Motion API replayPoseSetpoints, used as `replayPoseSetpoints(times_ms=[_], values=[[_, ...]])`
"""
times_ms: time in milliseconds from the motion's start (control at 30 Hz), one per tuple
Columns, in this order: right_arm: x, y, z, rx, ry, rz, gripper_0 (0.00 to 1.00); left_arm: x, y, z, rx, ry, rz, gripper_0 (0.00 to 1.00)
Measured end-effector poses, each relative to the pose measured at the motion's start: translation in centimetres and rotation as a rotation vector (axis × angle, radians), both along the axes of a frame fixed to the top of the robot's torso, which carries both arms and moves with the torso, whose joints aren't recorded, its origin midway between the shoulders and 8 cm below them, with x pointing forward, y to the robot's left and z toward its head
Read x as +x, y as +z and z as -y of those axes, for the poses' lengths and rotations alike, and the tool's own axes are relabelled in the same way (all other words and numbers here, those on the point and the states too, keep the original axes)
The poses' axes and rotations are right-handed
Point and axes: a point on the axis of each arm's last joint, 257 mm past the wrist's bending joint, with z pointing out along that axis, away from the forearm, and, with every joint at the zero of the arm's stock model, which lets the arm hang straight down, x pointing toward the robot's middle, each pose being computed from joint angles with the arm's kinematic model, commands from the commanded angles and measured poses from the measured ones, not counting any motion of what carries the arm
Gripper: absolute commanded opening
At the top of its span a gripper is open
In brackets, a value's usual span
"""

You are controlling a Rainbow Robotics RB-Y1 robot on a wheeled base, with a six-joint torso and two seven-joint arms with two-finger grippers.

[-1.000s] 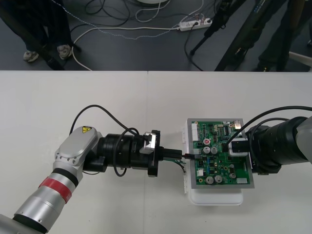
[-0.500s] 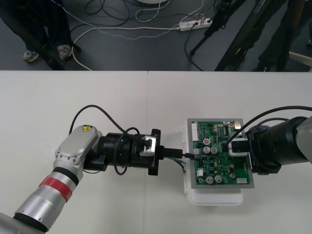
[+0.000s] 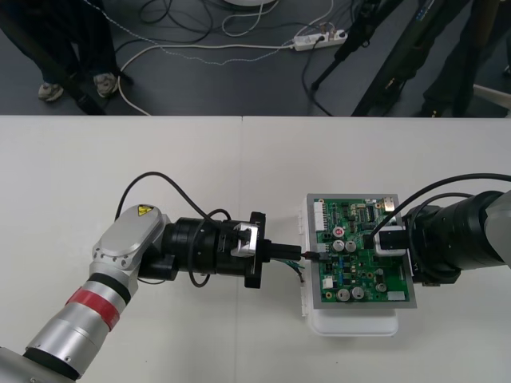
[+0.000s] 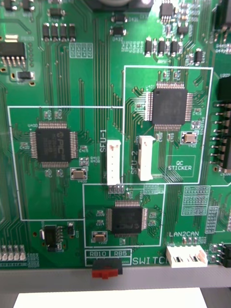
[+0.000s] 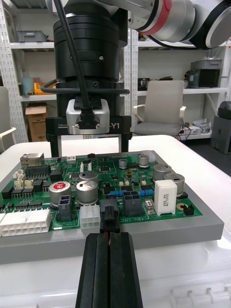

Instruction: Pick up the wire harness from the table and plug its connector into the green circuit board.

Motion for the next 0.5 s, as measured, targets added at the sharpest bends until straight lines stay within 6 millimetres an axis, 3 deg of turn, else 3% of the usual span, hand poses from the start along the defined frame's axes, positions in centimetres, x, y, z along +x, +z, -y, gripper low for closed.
replayPoseSetpoints(times_ms=[500], values=[[0.01,0.00,0.01,0.000,0.000,0.000,1.00,0.12,0.01,0.25,-0.003,0.007,-0.003,0.00]])
